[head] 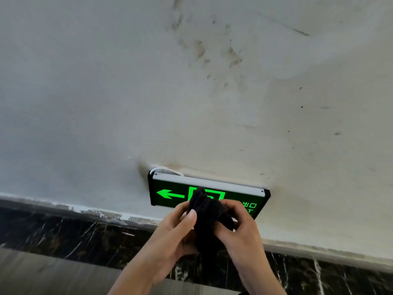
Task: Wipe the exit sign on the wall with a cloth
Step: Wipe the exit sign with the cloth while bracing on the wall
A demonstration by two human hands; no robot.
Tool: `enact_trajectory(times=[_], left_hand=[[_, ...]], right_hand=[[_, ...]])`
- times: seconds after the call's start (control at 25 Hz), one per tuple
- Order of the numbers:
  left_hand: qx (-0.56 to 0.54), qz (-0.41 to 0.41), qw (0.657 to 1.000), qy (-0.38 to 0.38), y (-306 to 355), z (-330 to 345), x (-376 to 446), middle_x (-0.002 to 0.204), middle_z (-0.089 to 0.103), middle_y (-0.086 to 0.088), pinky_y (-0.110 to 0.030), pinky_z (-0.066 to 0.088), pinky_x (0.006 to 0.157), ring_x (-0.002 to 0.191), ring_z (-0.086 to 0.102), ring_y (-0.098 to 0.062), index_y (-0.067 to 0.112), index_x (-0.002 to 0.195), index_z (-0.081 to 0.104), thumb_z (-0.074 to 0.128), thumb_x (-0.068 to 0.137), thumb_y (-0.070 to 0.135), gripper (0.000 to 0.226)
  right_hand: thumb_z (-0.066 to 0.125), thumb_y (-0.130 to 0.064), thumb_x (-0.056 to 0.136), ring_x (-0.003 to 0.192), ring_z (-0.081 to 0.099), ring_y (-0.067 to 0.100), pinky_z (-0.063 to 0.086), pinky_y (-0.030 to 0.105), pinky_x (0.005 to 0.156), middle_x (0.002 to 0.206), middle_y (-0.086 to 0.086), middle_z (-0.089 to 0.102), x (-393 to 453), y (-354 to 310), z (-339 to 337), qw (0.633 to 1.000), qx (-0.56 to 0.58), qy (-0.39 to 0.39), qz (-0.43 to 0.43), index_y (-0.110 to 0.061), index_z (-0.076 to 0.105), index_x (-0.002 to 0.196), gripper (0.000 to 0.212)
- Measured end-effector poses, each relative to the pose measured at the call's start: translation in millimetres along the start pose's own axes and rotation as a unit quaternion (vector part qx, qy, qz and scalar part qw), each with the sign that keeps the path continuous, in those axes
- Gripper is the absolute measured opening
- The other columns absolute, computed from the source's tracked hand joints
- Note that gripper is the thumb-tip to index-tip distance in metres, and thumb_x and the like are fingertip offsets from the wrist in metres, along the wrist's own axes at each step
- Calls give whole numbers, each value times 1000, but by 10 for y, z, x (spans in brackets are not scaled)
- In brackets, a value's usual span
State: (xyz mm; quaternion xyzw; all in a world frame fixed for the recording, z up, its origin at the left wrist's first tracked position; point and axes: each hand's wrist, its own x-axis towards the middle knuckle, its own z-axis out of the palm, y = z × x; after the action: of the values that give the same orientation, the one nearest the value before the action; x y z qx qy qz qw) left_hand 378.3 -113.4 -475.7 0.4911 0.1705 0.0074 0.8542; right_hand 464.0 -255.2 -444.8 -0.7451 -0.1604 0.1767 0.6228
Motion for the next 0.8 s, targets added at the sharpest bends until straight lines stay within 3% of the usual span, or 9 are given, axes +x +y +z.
enact_trajectory(times=[0.16,0.28,0.4,0.48,0.6,0.68,0.8], left_hand=[[-29,18,998,52,-67,10,-8,113,77,-15,-31,61,69,93,76,-23,24,110,80,80,83,33,29],[-80,26,994,75,-69,-11,-17,119,75,-19,-34,63,71,99,76,-28,20,116,79,69,86,30,33],[-158,21,984,75,-107,-121,-35,136,66,-23,-48,58,97,122,66,-37,11,131,70,73,91,36,47],[-195,16,978,68,-145,-197,-46,144,61,-20,-49,47,108,132,59,-35,10,134,68,63,96,40,49],[-255,17,963,86,-189,-283,-52,143,63,-16,-41,56,97,129,63,-31,13,131,70,44,102,44,51],[-280,27,953,114,-194,-325,-44,139,66,-16,-42,57,92,123,67,-33,13,130,72,42,103,46,52],[-295,34,944,143,-155,-391,-23,130,71,-19,-50,58,84,107,74,-37,14,126,74,45,102,50,52]], right_hand=[[73,-26,77,99,59,-5,50,29,88,103,-25,67,28,-90,-20,995,-78,-60,-17,-49,63,101,35],[64,-39,82,115,48,-12,44,23,95,120,-35,54,72,-213,-84,984,-138,-86,-70,-57,49,121,46],[52,-48,85,124,43,-8,41,19,97,131,-33,47,188,-440,-92,961,-199,5,-191,-49,44,131,47],[52,-40,89,129,42,1,38,24,105,135,-17,51,341,-623,-96,901,-259,96,-335,-29,52,134,46],[52,-29,93,136,41,28,32,42,112,138,11,56,674,-826,-67,767,-345,183,-510,-9,57,131,43],[47,-34,95,141,31,31,24,47,116,147,14,47,894,-919,-29,713,-398,211,-537,-12,50,138,48],[40,-42,97,146,18,30,5,48,119,157,10,31,1213,-944,-30,663,-494,217,-519,-20,31,149,57]])
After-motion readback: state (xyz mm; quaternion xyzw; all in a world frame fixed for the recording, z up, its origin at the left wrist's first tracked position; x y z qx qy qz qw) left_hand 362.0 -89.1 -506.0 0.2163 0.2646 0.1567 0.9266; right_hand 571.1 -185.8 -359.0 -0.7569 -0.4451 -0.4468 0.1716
